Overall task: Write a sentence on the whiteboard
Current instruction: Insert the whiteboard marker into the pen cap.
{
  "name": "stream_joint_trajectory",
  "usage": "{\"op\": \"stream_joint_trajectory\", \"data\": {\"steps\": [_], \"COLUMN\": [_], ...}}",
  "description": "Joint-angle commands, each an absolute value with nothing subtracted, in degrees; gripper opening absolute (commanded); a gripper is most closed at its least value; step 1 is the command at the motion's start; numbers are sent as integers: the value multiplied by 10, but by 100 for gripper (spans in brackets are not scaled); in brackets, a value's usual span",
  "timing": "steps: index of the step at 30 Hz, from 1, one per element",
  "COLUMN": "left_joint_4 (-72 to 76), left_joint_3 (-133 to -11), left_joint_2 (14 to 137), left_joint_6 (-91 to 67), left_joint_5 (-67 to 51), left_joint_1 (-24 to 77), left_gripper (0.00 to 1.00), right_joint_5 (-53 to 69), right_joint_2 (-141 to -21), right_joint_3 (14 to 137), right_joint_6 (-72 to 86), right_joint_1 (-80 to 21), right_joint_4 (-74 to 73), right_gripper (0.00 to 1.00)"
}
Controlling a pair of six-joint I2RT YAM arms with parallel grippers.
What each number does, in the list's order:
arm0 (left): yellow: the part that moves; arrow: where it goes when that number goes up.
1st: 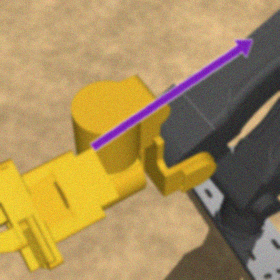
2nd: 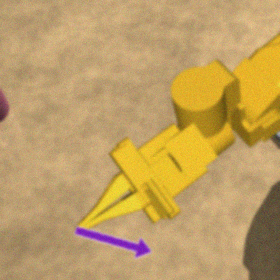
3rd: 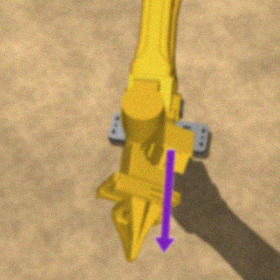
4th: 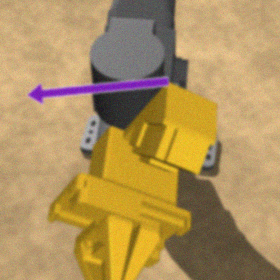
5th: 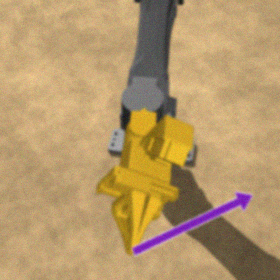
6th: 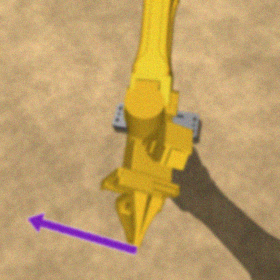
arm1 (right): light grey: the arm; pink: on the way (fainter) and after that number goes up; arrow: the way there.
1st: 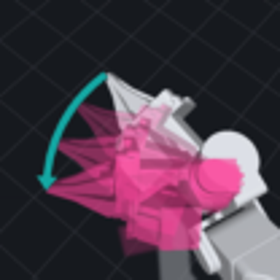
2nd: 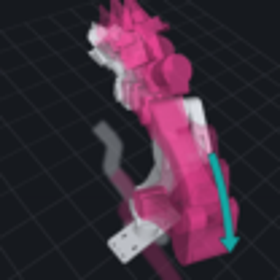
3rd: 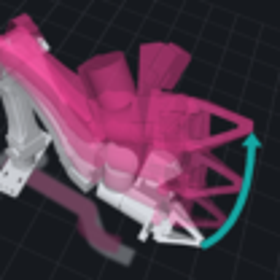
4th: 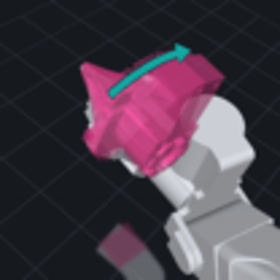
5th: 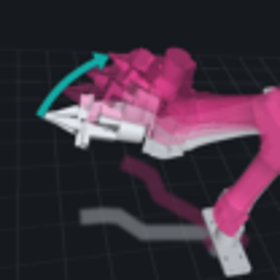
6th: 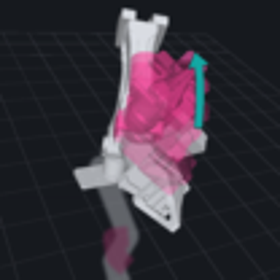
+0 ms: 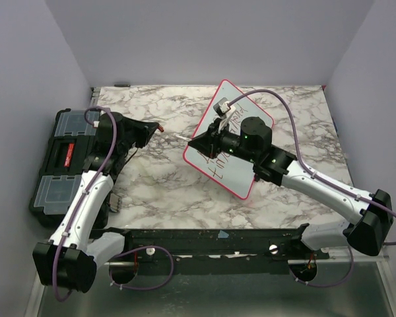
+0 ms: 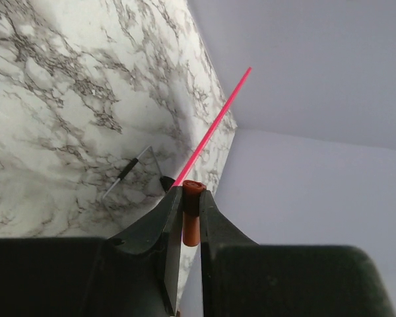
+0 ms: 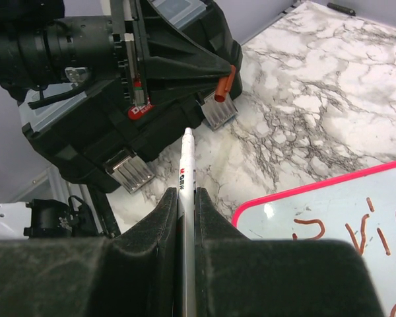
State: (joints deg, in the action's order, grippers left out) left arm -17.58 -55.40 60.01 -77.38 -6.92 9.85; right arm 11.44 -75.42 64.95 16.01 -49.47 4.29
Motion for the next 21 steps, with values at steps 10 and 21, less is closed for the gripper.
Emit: {"op": "stream_joint_trajectory", "data": {"steps": [10,21], "left_joint_4": [-109,-71], "left_joint_3": [-514,-492], "left_joint_2": [560,556], "left_joint_6": [-885,-898], "left_joint_5": [-98,-114], "left_joint_1": [98,97], "left_gripper": [0,0], "right_joint_5": [96,94], "right_joint_2": [-781,-812], "right_joint_3": [647,663], "right_joint_6": [149,152], "right_joint_1": [-518,-521], "right_joint_4": [108,119], "right_gripper": [1,1]}}
